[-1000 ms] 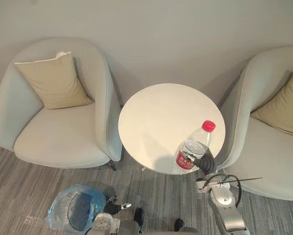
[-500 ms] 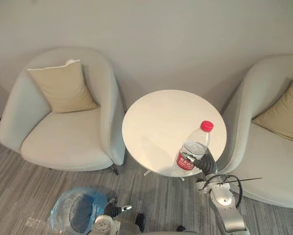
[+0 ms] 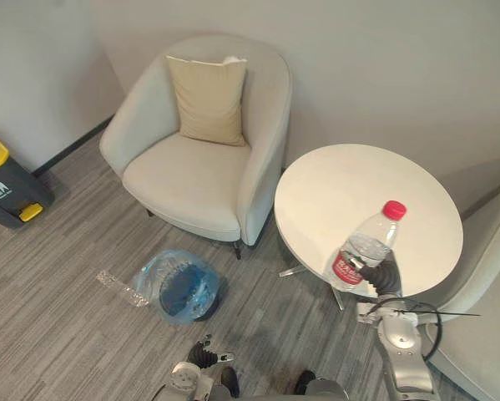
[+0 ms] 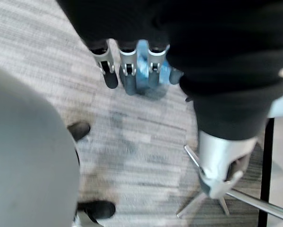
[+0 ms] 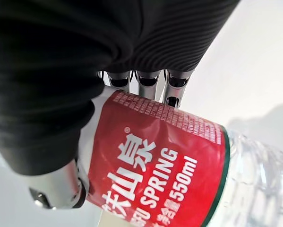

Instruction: Gather rubbish on tea table into small bin, then transfer packed bag to large trash can.

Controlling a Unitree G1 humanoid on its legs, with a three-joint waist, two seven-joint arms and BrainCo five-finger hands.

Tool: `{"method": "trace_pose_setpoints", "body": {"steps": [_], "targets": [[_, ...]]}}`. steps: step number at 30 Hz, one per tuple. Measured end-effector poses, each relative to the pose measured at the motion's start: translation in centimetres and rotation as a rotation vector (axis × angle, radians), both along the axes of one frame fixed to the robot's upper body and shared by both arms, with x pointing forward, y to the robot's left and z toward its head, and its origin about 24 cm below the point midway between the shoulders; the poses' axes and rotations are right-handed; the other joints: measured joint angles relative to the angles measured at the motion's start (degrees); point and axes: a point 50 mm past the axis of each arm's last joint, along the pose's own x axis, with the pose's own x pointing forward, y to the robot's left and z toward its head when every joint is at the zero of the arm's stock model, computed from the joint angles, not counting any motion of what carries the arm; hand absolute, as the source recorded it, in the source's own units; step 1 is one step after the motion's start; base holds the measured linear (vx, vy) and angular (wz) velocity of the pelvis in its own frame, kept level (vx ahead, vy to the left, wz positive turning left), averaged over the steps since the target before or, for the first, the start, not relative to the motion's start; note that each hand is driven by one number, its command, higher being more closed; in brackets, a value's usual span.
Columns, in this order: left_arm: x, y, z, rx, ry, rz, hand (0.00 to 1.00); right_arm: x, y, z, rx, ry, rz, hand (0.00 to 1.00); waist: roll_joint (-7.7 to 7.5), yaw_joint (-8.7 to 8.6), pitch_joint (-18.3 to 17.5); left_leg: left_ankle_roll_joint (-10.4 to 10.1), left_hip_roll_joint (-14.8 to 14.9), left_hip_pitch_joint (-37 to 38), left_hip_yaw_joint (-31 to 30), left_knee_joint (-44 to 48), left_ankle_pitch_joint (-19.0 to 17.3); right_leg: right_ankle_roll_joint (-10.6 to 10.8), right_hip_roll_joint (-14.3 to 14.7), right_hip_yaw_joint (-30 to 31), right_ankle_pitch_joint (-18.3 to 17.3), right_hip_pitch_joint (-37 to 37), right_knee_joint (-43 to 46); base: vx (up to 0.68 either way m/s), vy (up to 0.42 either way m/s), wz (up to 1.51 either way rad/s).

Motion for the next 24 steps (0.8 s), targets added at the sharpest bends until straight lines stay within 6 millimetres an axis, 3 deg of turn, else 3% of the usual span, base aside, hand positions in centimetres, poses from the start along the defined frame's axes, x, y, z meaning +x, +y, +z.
{"method": "trace_pose_setpoints", "body": {"steps": [1,4,6,7,9,12,15,19,21,22,24], "targets": [[0.0,0.4,0.0,0.007,0.002,0.015,0.00,-0.1,0.0,-0.3,0.001,0.013,-0.001,1.00,0.29,-0.77,-0.1,0.7,0.2,0.0,-3.1,0.6,0.1,1.2,3.6,9.7,-1.9,-1.3,1.2,0.02,0.073,0.73],[-0.3,1.1,-0.1,0.012,0.014,0.062,0.00,-0.2,0.0,-0.4,0.003,0.018,-0.002,1.00,-0.05,-1.27,-0.2,1.9,0.1,-0.7,-6.8,0.7,1.1,2.1,8.5,15.5,-4.8,-1.4,-1.6,0.03,-0.012,0.84],[-0.4,1.3,-0.1,0.007,0.019,0.097,0.00,-0.2,0.1,-0.5,0.008,0.020,-0.004,1.00,-0.59,-1.37,-0.4,1.6,0.0,-1.9,-12.1,0.8,1.5,2.1,14.9,23.4,-6.1,-2.8,-5.2,0.05,-0.132,1.13],[-0.5,1.4,-0.2,0.009,0.024,0.098,0.00,-0.3,0.1,-0.5,0.010,0.023,-0.004,1.00,-1.05,-1.47,-0.7,1.2,-0.4,-2.3,-14.2,1.1,1.6,1.0,16.5,26.4,-5.4,-2.6,-8.5,0.06,-0.133,1.05],[-0.3,1.4,-0.2,0.005,0.024,0.117,0.00,-0.4,0.0,-0.7,0.010,0.032,-0.009,1.00,-2.44,-1.64,-0.5,0.2,-2.1,-2.8,-17.2,2.0,1.4,-1.2,15.3,25.8,-3.8,-1.2,-11.2,0.11,-0.164,1.12],[-0.5,1.0,-0.3,-0.019,0.029,0.158,0.00,-0.5,-0.1,-0.9,0.002,0.049,0.000,1.00,-0.54,0.46,-1.7,-1.4,0.1,-3.2,-17.8,2.6,0.8,-1.6,16.1,21.6,-3.8,1.0,-14.1,0.17,-0.114,0.61],[-0.8,1.0,-0.4,-0.022,0.040,0.168,0.00,-0.5,0.3,-0.9,0.021,0.049,0.014,1.00,-0.32,0.59,-1.7,-2.6,1.3,-4.1,-16.7,6.0,-1.6,-1.8,16.6,18.5,-3.7,4.7,-17.1,0.14,-0.069,0.45],[-0.3,1.1,-0.2,-0.023,0.023,0.171,0.00,-0.8,0.4,0.1,0.017,0.010,0.021,1.00,-0.16,0.80,-1.6,-2.5,3.1,-10.3,-2.5,18.3,-5.9,-2.0,15.9,15.0,-3.8,7.8,-18.9,0.07,0.002,0.47],[-0.1,1.4,-0.1,-0.016,0.013,0.170,0.00,-0.6,0.4,0.2,0.017,0.002,0.024,1.00,-0.96,1.33,-1.1,-2.9,3.1,-10.0,0.4,18.4,-6.7,-2.0,15.0,14.9,-3.8,8.5,-19.1,0.04,0.104,0.21],[-0.1,1.5,0.0,-0.014,0.011,0.169,0.00,-0.5,0.6,0.3,0.027,-0.004,0.023,1.00,-1.20,1.41,-0.9,-2.2,3.9,-10.0,3.5,18.1,-8.6,-2.2,14.4,14.6,-4.4,8.5,-19.2,0.03,0.122,0.17],[0.0,1.6,0.0,-0.010,0.010,0.169,0.00,-0.5,0.5,0.2,0.032,-0.001,0.009,1.00,-1.37,1.11,-0.7,-0.9,4.1,-9.8,7.2,17.1,-8.0,-1.6,12.9,13.7,-4.7,8.5,-18.9,0.03,0.145,0.28]]}}
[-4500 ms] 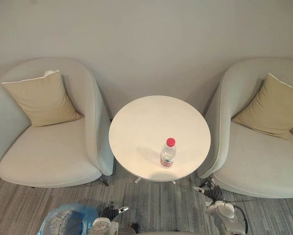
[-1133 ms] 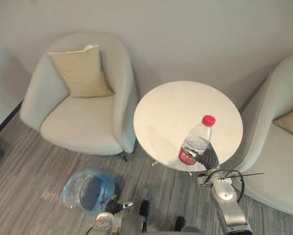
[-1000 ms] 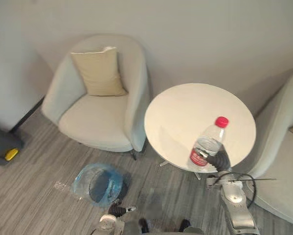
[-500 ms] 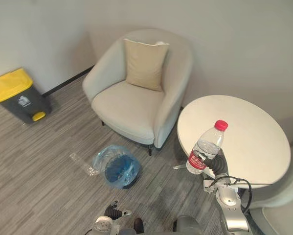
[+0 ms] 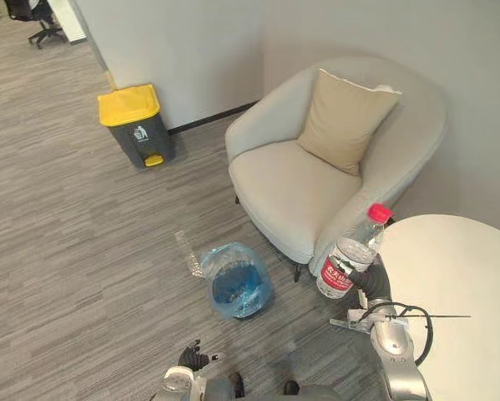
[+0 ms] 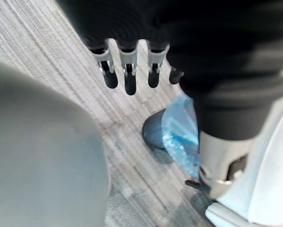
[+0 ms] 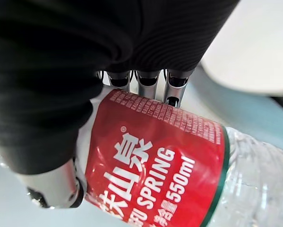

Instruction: Gather rubbish on tea table into small bin, then transfer packed bag to large trash can.

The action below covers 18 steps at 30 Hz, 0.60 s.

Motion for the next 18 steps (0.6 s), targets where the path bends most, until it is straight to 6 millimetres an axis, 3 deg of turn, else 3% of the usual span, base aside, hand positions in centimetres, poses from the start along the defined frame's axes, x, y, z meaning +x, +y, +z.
{"method": "trace_pose_setpoints", "body": {"steps": [1,3,7,11,13,16,17,18], "targets": [[0.0,-0.1,0.0,-0.001,-0.001,0.000,0.00,0.0,-0.1,-0.1,-0.001,0.004,-0.006,1.00,0.35,-0.28,-0.2,0.9,-0.6,0.7,0.8,-1.4,1.4,0.7,-0.5,-0.2,-0.2,0.0,0.1,0.06,0.204,0.27],[0.0,0.3,0.1,0.025,0.003,-0.024,0.00,0.1,0.4,-0.5,0.000,0.021,0.009,1.00,-0.61,0.15,-0.6,2.7,-3.9,2.7,0.6,-6.9,4.3,3.0,-2.4,0.2,0.5,0.1,-2.1,0.08,0.187,0.15],[0.2,0.1,0.1,0.046,-0.001,-0.068,0.00,0.6,1.0,-1.2,0.007,0.048,0.039,1.00,-0.55,0.16,-0.5,2.9,-6.0,3.5,0.7,-7.8,4.3,4.5,-3.7,0.8,1.7,1.1,-3.6,0.07,0.161,-0.02],[0.1,-0.2,0.0,0.057,0.001,-0.105,0.00,0.6,1.5,-2.1,0.010,0.094,0.063,1.00,0.78,0.24,0.0,3.7,-6.1,7.0,0.8,-10.8,4.4,4.9,-4.2,3.7,0.8,-6.7,14.1,0.03,0.096,-0.18],[0.0,0.3,0.0,0.070,0.007,-0.110,0.00,0.6,2.3,-2.4,0.012,0.104,0.097,1.00,0.10,-0.64,0.6,4.4,-6.2,8.7,0.7,-10.8,4.2,4.0,-4.4,5.8,-0.4,-10.7,23.7,0.04,0.038,0.07],[-0.1,0.7,0.0,0.079,0.016,-0.101,0.00,0.8,2.9,-2.7,0.015,0.121,0.130,1.00,-0.48,-0.71,0.5,4.4,-6.0,9.1,-1.3,-10.7,4.2,4.3,-1.6,9.5,-3.6,-10.6,17.1,0.03,-0.034,0.24],[-0.1,1.0,0.0,0.084,0.017,-0.095,0.00,0.9,2.9,-2.7,0.015,0.121,0.130,1.00,-0.92,-0.72,0.3,4.4,-6.0,8.6,-1.9,-10.3,4.2,4.2,-1.1,10.2,-3.1,-10.6,14.6,0.02,-0.082,0.55],[-0.1,1.3,0.1,0.089,0.016,-0.088,0.00,0.9,2.9,-2.7,0.015,0.120,0.127,1.00,-1.76,-0.63,0.1,4.3,-6.7,7.7,-3.1,-9.4,4.1,2.8,-0.8,11.3,0.1,-9.9,9.7,0.02,-0.137,0.76]]}}
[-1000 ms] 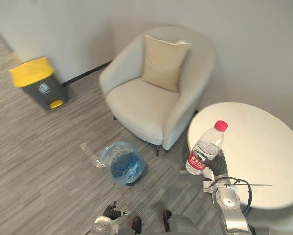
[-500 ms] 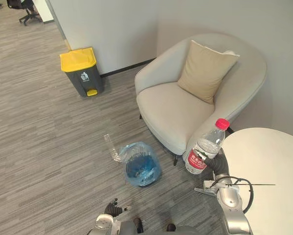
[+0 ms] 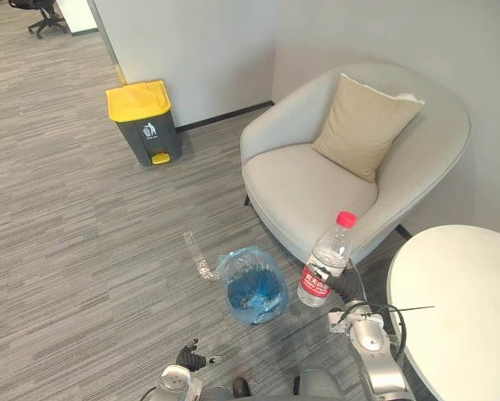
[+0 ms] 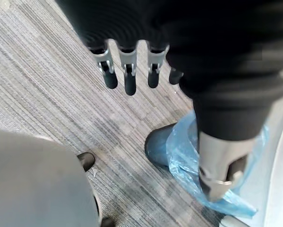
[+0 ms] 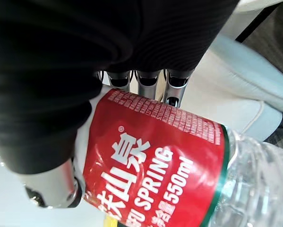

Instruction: Gather rubbish on tea table into small bin, then transfer packed bag to large trash can.

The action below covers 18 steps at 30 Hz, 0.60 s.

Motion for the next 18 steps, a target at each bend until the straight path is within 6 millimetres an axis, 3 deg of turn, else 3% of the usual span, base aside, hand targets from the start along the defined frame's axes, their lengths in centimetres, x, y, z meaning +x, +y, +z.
{"method": "trace_pose_setpoints", "body": {"steps": [1,4,7,15,18], "targets": [[0.3,0.0,0.1,-0.007,-0.009,0.016,0.00,0.1,-0.2,-0.1,-0.008,0.004,0.001,1.00,-0.35,-0.23,0.6,-0.3,-0.5,-0.1,-2.2,0.8,-0.2,0.1,-0.7,-1.1,0.5,0.4,-1.1,0.03,-0.160,0.75],[-0.4,-0.3,-0.2,-0.030,0.005,0.064,0.00,0.0,-0.7,-0.1,-0.033,0.016,0.016,1.00,1.63,0.41,-0.6,-1.4,1.0,-0.1,-5.0,-1.4,0.9,-0.9,0.6,-3.8,2.1,2.9,-6.4,0.06,-0.120,0.42],[-0.6,-0.3,-0.3,-0.036,0.011,0.088,0.00,0.0,-0.6,-0.1,-0.031,0.016,0.019,1.00,1.99,0.46,-1.1,-2.2,2.2,0.1,-6.5,-3.2,1.9,-1.6,1.7,-5.7,4.0,5.0,-10.2,0.09,-0.086,0.29],[-0.9,-0.3,-0.4,-0.048,0.017,0.138,0.00,0.2,0.0,-0.1,-0.037,0.015,0.056,1.00,1.34,0.76,-1.5,-2.7,3.1,-0.8,-9.4,-4.1,2.5,-2.3,2.9,-8.9,5.1,7.3,-14.9,0.08,-0.045,0.19],[0.9,-0.4,0.2,-0.049,-0.037,0.179,0.00,2.1,0.6,0.7,-0.084,-0.032,0.079,1.00,1.14,0.91,2.0,-3.0,2.6,-9.4,-11.4,3.1,2.0,-2.3,1.9,-10.0,5.1,0.8,-10.2,-0.07,-0.014,0.32]]}}
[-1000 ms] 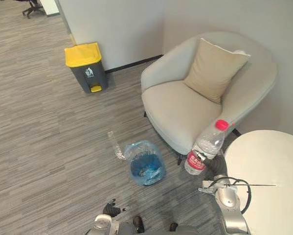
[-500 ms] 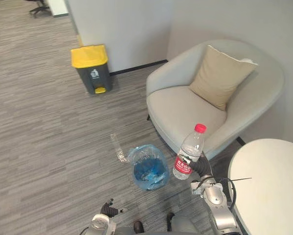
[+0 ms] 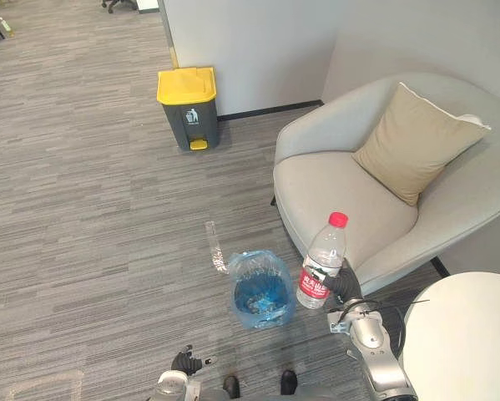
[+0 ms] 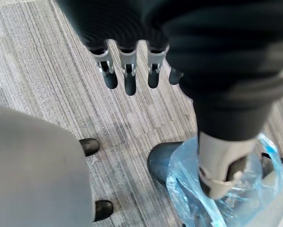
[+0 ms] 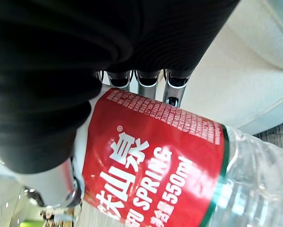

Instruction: Gather rubbish on tea table into small bin, then transfer packed bag to large trash can.

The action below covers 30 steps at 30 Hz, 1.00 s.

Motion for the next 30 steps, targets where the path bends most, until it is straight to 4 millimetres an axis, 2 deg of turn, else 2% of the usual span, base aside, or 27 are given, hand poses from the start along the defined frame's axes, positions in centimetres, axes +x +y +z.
{"method": "trace_pose_setpoints", "body": {"steps": [2,4,6,7,8,10,11,13,14,18,20,21,25,30], "targets": [[1.7,-0.1,0.7,-0.006,-0.053,0.011,0.00,1.1,0.1,0.8,-0.032,-0.036,0.010,1.00,0.21,0.29,2.8,-0.1,-0.2,-4.6,-0.7,3.6,-0.2,-0.5,-0.4,-0.4,-0.5,-3.7,3.0,-0.16,-0.008,0.43],[3.7,-0.3,1.6,-0.011,-0.124,0.038,0.00,2.3,0.4,2.1,-0.053,-0.095,0.004,1.00,0.37,1.02,5.8,0.0,-0.4,-11.5,-1.3,7.8,-1.5,-1.0,-1.4,-1.6,-3.2,-10.8,9.2,-0.25,-0.016,0.45],[5.1,-0.5,2.4,-0.023,-0.180,0.069,0.00,3.0,0.8,2.9,-0.071,-0.136,-0.001,1.00,0.54,1.59,7.0,-0.6,-0.6,-17.8,-1.9,12.1,-2.2,-1.6,-2.3,-2.9,-4.6,-16.8,14.3,-0.27,-0.038,0.38],[6.1,-0.9,3.0,-0.046,-0.221,0.096,0.00,3.4,1.2,3.4,-0.071,-0.159,-0.001,1.00,0.60,2.38,7.1,-1.0,-0.1,-22.4,-1.4,15.0,-3.9,-2.0,-2.5,-3.3,-5.4,-21.1,17.2,-0.24,-0.048,0.24],[6.5,-1.1,3.2,-0.052,-0.234,0.103,0.00,3.5,1.3,3.7,-0.072,-0.171,-0.002,1.00,0.67,2.45,7.3,-0.8,0.5,-23.9,-0.7,15.9,-4.2,-2.2,-2.6,-3.5,-5.6,-22.4,18.0,-0.22,-0.069,0.27],[8.6,-2.2,4.5,-0.087,-0.305,0.115,0.00,4.5,1.3,5.0,-0.082,-0.219,-0.018,1.00,1.08,2.39,7.8,-1.4,3.9,-29.3,4.7,17.6,-3.3,-2.5,-3.5,-5.0,-6.1,-27.8,20.7,-0.20,-0.098,0.42],[9.3,-2.6,5.0,-0.097,-0.332,0.112,0.00,4.9,1.3,5.5,-0.088,-0.239,-0.021,1.00,1.08,2.38,8.1,-1.4,4.1,-30.7,5.1,17.8,-2.8,-2.5,-3.5,-5.0,-6.1,-29.2,21.2,-0.17,-0.085,0.24],[11.7,-3.2,7.0,-0.119,-0.432,0.116,0.00,6.6,1.5,8.4,-0.106,-0.341,-0.023,1.00,1.19,2.80,9.1,-1.4,4.8,-36.4,5.7,18.9,-1.6,-3.0,-3.5,-5.0,-5.2,-35.0,22.2,-0.16,-0.040,-0.02],[12.2,-3.3,7.4,-0.122,-0.453,0.114,0.00,6.9,1.6,9.1,-0.109,-0.365,-0.022,1.00,1.24,2.81,9.3,-1.3,4.8,-37.6,5.8,19.2,-1.5,-3.1,-3.5,-5.0,-5.0,-36.3,22.4,-0.11,-0.002,-0.03],[15.1,-3.7,10.6,-0.144,-0.600,0.124,0.00,9.4,1.6,14.2,-0.153,-0.525,-0.037,1.00,1.37,3.14,11.2,-0.6,5.0,-44.9,5.7,19.9,0.7,-3.5,-3.5,-5.2,-3.5,-43.4,23.2,-0.03,0.017,0.04],[16.5,-4.0,12.2,-0.152,-0.668,0.123,0.00,11.1,1.5,17.7,-0.189,-0.614,-0.063,1.00,1.38,3.66,13.1,-0.7,5.0,-47.7,5.5,20.2,1.1,-3.6,-3.6,-5.5,-3.3,-46.2,23.6,0.03,0.019,0.09],[16.6,-4.1,12.4,-0.152,-0.676,0.122,0.00,11.3,1.5,18.2,-0.192,-0.626,-0.067,1.00,1.38,3.75,13.1,-0.7,5.1,-48.4,5.5,20.3,1.1,-3.6,-3.6,-5.5,-3.3,-46.9,23.7,0.02,0.011,0.09],[17.5,-4.4,13.6,-0.170,-0.728,0.122,0.00,12.5,1.6,22.4,-0.229,-0.732,-0.094,1.00,1.51,4.38,13.6,-0.8,5.0,-53.3,4.6,21.6,1.3,-3.7,-3.8,-6.1,-3.3,-51.3,25.2,0.03,0.007,0.11],[18.0,-5.7,14.5,-0.191,-0.769,0.096,0.00,13.3,0.5,24.7,-0.274,-0.771,-0.146,1.00,1.55,5.74,14.0,-1.1,4.3,-57.4,4.0,23.4,1.1,-3.9,-5.1,-6.3,-5.1,-55.8,28.9,0.01,0.003,0.18]]}}
